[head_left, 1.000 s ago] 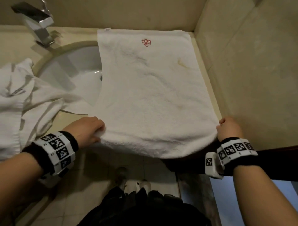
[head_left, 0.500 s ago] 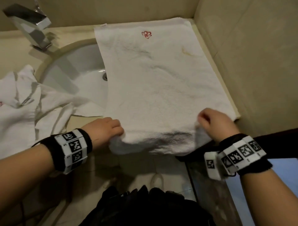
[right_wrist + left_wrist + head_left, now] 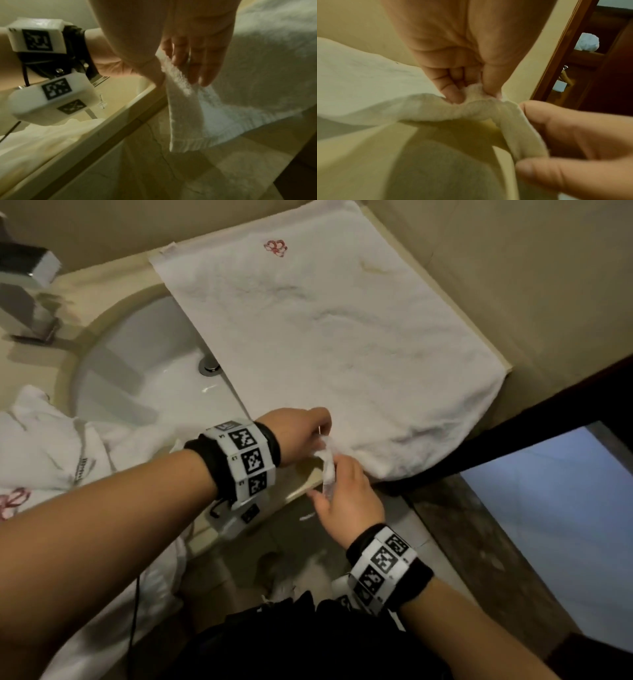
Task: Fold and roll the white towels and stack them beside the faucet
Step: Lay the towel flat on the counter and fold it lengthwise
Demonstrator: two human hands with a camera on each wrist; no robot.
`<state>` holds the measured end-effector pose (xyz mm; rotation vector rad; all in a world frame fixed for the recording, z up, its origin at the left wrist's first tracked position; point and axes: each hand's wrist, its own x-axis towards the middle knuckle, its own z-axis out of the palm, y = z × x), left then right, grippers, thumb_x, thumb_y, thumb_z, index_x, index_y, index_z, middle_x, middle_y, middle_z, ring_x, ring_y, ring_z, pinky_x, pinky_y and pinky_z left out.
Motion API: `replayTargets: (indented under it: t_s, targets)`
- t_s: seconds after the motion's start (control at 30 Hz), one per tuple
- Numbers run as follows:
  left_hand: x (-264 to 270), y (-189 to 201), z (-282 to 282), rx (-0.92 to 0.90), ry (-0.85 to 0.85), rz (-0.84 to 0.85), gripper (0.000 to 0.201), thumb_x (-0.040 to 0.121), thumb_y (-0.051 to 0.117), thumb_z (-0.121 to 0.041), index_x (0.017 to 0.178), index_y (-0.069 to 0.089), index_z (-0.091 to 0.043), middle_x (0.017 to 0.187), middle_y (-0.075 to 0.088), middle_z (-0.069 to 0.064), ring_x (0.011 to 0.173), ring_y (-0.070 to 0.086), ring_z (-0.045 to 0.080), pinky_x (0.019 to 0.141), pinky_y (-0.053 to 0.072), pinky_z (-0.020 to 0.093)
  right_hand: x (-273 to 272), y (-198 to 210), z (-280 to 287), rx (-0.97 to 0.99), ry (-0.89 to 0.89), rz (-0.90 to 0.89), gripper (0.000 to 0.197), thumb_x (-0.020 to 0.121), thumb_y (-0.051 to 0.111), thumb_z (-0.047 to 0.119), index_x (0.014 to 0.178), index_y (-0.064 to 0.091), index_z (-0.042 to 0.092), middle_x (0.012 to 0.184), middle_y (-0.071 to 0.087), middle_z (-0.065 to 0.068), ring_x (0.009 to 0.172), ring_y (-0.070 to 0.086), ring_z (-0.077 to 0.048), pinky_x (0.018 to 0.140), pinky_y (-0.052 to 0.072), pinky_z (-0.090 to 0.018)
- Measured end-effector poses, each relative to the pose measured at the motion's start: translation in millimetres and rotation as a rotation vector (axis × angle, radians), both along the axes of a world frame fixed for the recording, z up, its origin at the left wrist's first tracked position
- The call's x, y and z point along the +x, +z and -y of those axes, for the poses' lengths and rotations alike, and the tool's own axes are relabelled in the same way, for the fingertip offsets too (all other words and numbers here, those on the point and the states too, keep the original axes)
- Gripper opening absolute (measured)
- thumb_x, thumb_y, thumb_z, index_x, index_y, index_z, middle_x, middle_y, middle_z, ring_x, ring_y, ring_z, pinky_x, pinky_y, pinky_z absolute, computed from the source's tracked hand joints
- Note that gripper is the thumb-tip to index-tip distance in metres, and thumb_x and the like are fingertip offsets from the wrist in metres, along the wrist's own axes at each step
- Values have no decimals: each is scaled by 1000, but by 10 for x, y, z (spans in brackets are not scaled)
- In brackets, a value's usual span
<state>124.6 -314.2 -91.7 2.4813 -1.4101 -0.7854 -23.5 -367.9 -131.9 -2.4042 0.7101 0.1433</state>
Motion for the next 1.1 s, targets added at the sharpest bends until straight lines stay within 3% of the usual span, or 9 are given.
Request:
replayTargets:
  t_s: [0.13,0.3,0.4,0.53,0.7,0.77,0.9,1.0,1.1]
  targets:
    - [-22,-19,-43,61,-169,12,61,79,66,-36,129,36,-19,112,59,10,103,55,30,82,41,32,-14,61,162,-3,-20,34,37,82,50,7,119,49,7,117,50,-15,107,50,-31,83,39,-33]
    - [40,-41,-58,59,-252,289,37,90,44,-15,126,34,-19,119,54,11,102,52,29,88,43,38,-216,341,690,-132,-60,116,24,90,50,12,111,59,5,109,61,-19,103,56,-32,85,39,-35]
    - [84,19,16,42,-258,355,35,88,45,-12,121,38,-17,115,56,9,96,55,29,82,42,37,-334,515,917,-203,-43,11,23,94,46,24,103,61,10,101,65,-13,97,57,-29,77,39,-34]
    - [191,47,97,101,-295,381,30,87,48,-15,115,49,-24,114,61,1,100,59,24,87,41,35,-465,747,1090,-88,-48,123,16,89,53,30,84,62,18,82,65,-3,79,58,-19,67,39,-29]
    - [431,102,137,177,-189,267,32,89,41,-10,116,52,-24,118,59,3,105,55,25,89,42,34,-628,744,1317,-146,75,-215,16,91,52,22,103,61,16,99,65,-4,92,58,-21,72,39,-27]
    - [483,128,173,189,-176,203,26,94,40,-18,116,53,-19,119,58,7,106,53,27,88,41,34,-710,707,1377,-123,-5,-223,15,92,51,20,101,62,16,95,65,-2,91,60,-22,70,40,-26]
    - [586,210,292,112,-165,175,28,96,39,-24,117,55,-15,120,57,10,109,52,28,90,40,33,-825,700,1407,331,-345,33,16,95,45,15,89,59,21,89,61,-1,76,65,-17,63,58,-24]
    - [635,323,466,69,-194,193,29,96,39,-21,119,55,-14,122,56,10,111,51,29,93,40,33,-842,659,1455,282,-355,14,14,95,44,15,94,58,16,88,63,-4,68,67,-17,65,53,-19]
    - [661,467,756,27,-223,218,29,96,39,-22,118,55,-13,122,56,11,111,51,31,91,39,34,-862,644,1614,199,-464,64,17,95,43,15,99,59,11,84,64,-6,70,67,-25,77,51,-35]
